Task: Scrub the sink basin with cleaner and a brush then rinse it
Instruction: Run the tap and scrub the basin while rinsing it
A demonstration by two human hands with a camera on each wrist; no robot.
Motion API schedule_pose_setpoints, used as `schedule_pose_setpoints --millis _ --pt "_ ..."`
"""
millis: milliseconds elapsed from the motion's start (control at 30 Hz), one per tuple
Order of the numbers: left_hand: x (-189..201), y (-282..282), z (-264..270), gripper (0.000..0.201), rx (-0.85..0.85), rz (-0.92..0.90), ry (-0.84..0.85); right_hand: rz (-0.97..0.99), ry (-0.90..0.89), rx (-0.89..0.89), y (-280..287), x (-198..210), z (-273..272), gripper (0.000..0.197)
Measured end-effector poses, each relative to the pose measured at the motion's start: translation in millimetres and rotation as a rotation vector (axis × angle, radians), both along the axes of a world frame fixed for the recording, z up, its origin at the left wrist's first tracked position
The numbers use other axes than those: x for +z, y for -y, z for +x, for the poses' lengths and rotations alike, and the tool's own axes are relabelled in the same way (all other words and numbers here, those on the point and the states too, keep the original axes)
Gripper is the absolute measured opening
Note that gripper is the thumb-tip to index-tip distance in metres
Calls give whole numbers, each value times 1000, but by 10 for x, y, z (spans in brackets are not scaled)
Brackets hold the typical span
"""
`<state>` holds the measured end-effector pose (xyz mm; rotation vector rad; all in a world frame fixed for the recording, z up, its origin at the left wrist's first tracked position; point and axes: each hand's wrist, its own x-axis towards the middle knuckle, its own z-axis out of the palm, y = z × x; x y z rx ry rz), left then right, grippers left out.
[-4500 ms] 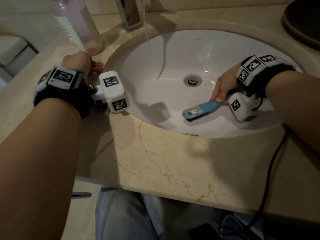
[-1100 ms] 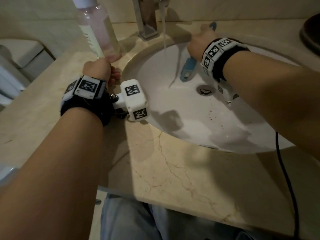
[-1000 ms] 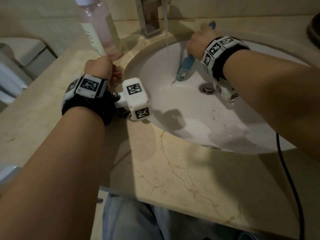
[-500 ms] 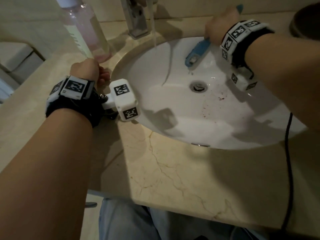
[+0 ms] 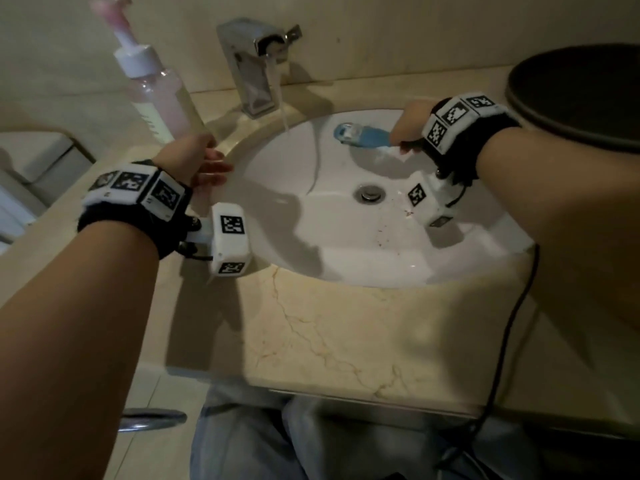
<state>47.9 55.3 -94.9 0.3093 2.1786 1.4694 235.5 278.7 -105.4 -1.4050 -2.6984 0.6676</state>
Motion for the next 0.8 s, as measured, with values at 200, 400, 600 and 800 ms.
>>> schedule_pose_setpoints --millis 200,400,600,800 --pt "126 -233 415 24 -330 -231 -11 -546 -144 1 380 12 -128 25" --pt "75 -367 763 32 -593 -412 62 -900 -441 -52 614 65 -82 27" --pt "153 -438 985 47 -740 -403 112 -989 -642 -154 713 5 -141 30" --pt "174 -585 1081 39 -779 -368 113 -1022 -671 -140 755 41 -32 26"
